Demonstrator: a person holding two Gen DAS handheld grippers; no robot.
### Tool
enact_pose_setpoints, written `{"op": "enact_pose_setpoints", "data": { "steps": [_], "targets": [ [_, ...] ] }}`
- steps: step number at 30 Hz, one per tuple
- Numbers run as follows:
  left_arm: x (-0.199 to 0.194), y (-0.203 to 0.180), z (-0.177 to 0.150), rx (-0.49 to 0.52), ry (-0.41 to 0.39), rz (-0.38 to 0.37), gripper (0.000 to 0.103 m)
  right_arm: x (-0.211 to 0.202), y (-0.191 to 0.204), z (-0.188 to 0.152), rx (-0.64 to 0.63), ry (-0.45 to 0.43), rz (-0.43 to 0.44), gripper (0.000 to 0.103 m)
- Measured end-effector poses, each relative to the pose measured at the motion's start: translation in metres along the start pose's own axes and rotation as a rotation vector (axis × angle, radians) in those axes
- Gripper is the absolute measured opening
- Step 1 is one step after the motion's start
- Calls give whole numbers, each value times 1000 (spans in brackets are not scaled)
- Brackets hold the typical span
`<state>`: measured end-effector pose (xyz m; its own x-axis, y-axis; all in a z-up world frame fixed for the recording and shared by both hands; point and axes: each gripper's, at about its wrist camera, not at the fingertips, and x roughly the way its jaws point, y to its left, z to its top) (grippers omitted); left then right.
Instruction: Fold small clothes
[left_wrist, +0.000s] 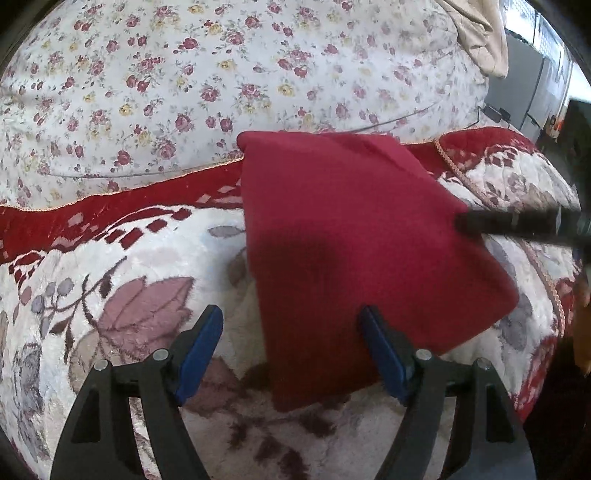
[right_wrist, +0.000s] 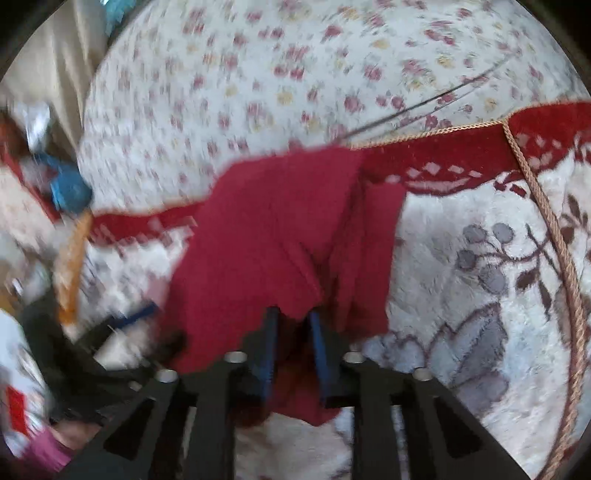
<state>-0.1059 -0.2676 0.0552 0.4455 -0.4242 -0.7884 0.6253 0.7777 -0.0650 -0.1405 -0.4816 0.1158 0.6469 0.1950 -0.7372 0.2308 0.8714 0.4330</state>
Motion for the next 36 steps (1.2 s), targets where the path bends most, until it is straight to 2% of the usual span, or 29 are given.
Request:
{"op": "enact_pose_setpoints", "data": {
  "steps": [1, 3, 5, 7, 8, 11, 13, 14, 16, 18, 20, 22, 23, 24, 25, 29, 30, 31, 33, 36],
  "targets": [
    [1, 0, 0, 3, 1, 1, 76, 1, 0, 7, 8, -17, -6, 59],
    [3, 0, 1, 0, 4, -1, 76, 11, 1, 17, 9, -29, -26, 59],
    [5, 0, 1, -6, 7, -4, 76, 32, -6, 26, 18, -6, -25, 59],
    [5, 0, 2, -9, 2, -6, 76, 54, -14, 32, 51, 31, -67, 44],
    [5, 0, 2, -11, -1, -6, 76, 60, -14, 34, 39, 31, -94, 22],
    [0, 0, 4, -16, -11, -12, 77, 41, -1, 30, -63, -31, -150, 10],
    [-1, -2, 6, -12, -21, -15, 82, 33, 1, 26, -115, -70, -249, 8],
    [0, -3, 6, -10, -21, -14, 83, 40, -6, 24, -108, -51, -313, 1],
    [6, -6, 7, -4, -7, -9, 83, 54, -21, 23, -77, -4, -330, 1],
    [7, -6, 7, -12, -4, -9, 83, 47, -33, 17, -5, -9, -234, 2],
    [7, -5, 6, -17, -9, -10, 83, 30, -34, 13, 36, -49, -186, 4],
    [6, -5, 6, -14, -8, -6, 83, 15, -29, 11, 45, -73, -129, 22],
    [7, -5, 6, -16, -8, -8, 83, 7, -23, 9, 28, -85, -106, 45],
    [6, -5, 6, -19, -7, -8, 83, 3, -15, 7, 7, -96, -99, 61],
    [6, -4, 5, -20, -8, -8, 83, 1, -9, 4, -16, -99, -97, 63],
    [6, -3, 5, -29, -8, -13, 84, 27, 11, -10, -77, -16, -109, 61],
    [6, -2, 5, -35, -5, -18, 84, 38, 11, -13, -77, 12, -123, 38],
    [6, -1, 5, -38, 0, -22, 84, 41, 10, -16, -83, 17, -136, 30],
    [2, 1, 5, -44, 10, -40, 84, 32, 13, -19, -118, -14, -150, 21],
    [-8, 6, 8, -53, -29, -43, 87, 23, 3, -18, -107, -16, -160, 19]
  ]
}}
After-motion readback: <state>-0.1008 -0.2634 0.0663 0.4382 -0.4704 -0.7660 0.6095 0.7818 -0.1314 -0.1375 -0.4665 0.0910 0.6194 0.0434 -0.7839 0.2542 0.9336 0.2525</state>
